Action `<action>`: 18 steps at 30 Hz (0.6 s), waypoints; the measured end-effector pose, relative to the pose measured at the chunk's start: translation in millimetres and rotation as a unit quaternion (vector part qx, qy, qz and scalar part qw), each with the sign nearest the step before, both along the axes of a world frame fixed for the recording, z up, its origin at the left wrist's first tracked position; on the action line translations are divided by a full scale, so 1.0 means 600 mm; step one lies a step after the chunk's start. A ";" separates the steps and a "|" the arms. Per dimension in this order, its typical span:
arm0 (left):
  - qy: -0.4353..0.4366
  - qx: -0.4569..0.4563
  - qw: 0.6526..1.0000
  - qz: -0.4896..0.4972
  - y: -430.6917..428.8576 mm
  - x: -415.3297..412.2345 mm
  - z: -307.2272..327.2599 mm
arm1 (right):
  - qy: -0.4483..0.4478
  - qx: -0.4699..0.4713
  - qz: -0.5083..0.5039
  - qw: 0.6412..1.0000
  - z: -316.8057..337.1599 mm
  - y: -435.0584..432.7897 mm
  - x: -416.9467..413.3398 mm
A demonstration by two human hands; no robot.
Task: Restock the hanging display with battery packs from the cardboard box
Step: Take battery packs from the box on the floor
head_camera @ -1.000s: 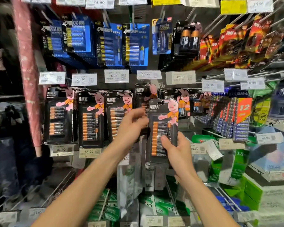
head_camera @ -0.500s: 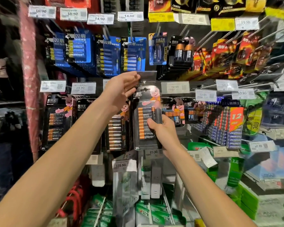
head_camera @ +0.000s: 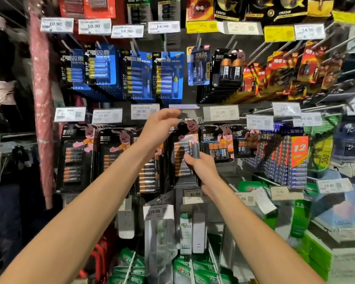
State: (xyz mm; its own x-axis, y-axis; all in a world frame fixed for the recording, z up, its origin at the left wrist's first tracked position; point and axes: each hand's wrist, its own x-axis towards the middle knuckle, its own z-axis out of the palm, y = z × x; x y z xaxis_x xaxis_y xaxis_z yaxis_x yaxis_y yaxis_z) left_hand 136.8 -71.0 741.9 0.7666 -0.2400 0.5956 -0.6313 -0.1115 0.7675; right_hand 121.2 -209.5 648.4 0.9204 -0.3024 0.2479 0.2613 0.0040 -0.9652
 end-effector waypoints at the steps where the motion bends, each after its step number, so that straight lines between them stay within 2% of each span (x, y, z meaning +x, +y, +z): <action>1: -0.010 0.019 1.000 0.013 -0.002 0.002 -0.009 | 0.006 0.000 -0.003 1.000 -0.004 -0.002 0.003; 7: -0.083 0.149 0.983 0.069 -0.014 0.026 -0.071 | 0.014 -0.030 -0.019 0.999 -0.030 -0.019 -0.001; 13: -0.158 0.225 0.955 0.113 -0.035 0.057 -0.123 | 0.028 -0.085 -0.015 0.996 -0.077 -0.059 -0.036; 18: -0.232 0.276 0.911 0.200 -0.063 0.090 -0.143 | 0.033 -0.159 0.014 0.987 -0.117 -0.072 -0.088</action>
State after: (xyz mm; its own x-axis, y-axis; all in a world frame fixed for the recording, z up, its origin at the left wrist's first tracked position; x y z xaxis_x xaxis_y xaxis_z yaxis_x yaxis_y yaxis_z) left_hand 191.0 -108.7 656.0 0.5549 -0.3576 0.7511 -0.6972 -0.6925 0.1853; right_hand 68.4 -252.8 578.4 0.9446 -0.1925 0.2660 0.2027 -0.2955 -0.9336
